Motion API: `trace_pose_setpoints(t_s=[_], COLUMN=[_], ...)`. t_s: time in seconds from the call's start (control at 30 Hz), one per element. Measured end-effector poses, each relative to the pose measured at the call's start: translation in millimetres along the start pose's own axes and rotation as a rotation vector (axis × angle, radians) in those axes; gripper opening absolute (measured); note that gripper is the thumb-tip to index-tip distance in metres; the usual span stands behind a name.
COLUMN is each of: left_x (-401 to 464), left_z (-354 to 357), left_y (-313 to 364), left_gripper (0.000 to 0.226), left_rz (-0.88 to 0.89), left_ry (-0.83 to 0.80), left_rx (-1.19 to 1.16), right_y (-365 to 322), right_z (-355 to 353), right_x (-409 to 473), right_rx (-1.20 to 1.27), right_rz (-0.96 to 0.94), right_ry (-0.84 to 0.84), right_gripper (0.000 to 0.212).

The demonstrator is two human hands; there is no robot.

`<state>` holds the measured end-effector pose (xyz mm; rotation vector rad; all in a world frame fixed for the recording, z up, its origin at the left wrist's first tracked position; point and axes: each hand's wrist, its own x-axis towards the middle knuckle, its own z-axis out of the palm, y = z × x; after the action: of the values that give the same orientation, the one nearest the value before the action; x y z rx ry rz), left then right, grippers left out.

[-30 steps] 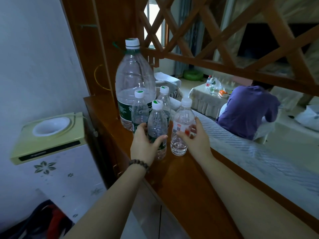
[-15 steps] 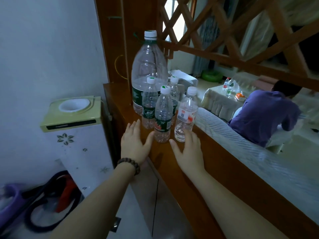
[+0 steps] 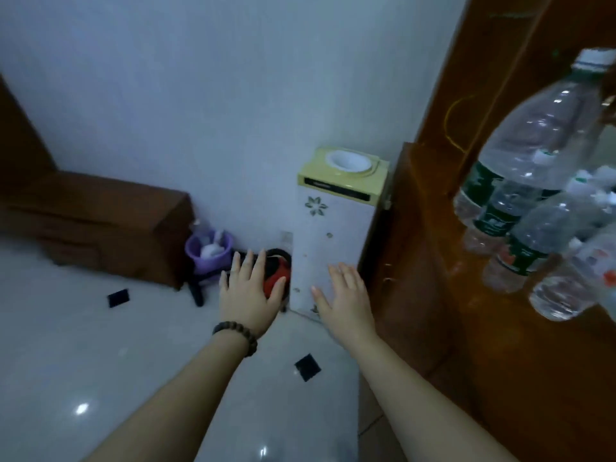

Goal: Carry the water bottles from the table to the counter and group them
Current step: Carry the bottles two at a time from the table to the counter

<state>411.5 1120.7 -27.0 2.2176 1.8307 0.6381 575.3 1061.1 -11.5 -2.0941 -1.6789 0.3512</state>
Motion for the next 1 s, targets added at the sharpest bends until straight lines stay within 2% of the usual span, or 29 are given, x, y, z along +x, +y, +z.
trace_pose_setpoints(t_s=[0.07,0.2,0.33,0.47,0.57,0.77,1.0], left_x=[-13,-52,-105,-167,-221,-331,-443], left_z=[-17,-56,-99,-146,-179,-249,-331], left_y=[-47,-138,-221,-298,-354,-454,-537], left_gripper=[0.077,0.088,0.074,0.076,0.069,0.068,0.068], left_rz=[-0.119,-0.355,-0.581,-0.775,-0.907,-1.127,-1.33], left_ry=[0.033,0.09,0.12,0.206,0.258,0.396,0.56], left_rx=[0.026,0.106,0.168,0.181,0.192,0.211,0.243], right_y=[-35,-111,-196,-285,-354,-486,-612], right_z=[28,84,139,191,232,304,361], right_x=[6,8,-10,-45,-83,-183,-286], right_rx=[-0.014,-0.03,-0.02,-0.014,-0.011,0.01,0.045], right_rz=[-0.089,-0.284,-0.477,-0.639,-0.746,-0.943,-1.136], right_ry=[-0.049,-0.185,-0.258,-0.353,-0.415,-0.581,-0.672], right_gripper=[0.088,0.07,0.087,0.091,0.091,0.064,0.06])
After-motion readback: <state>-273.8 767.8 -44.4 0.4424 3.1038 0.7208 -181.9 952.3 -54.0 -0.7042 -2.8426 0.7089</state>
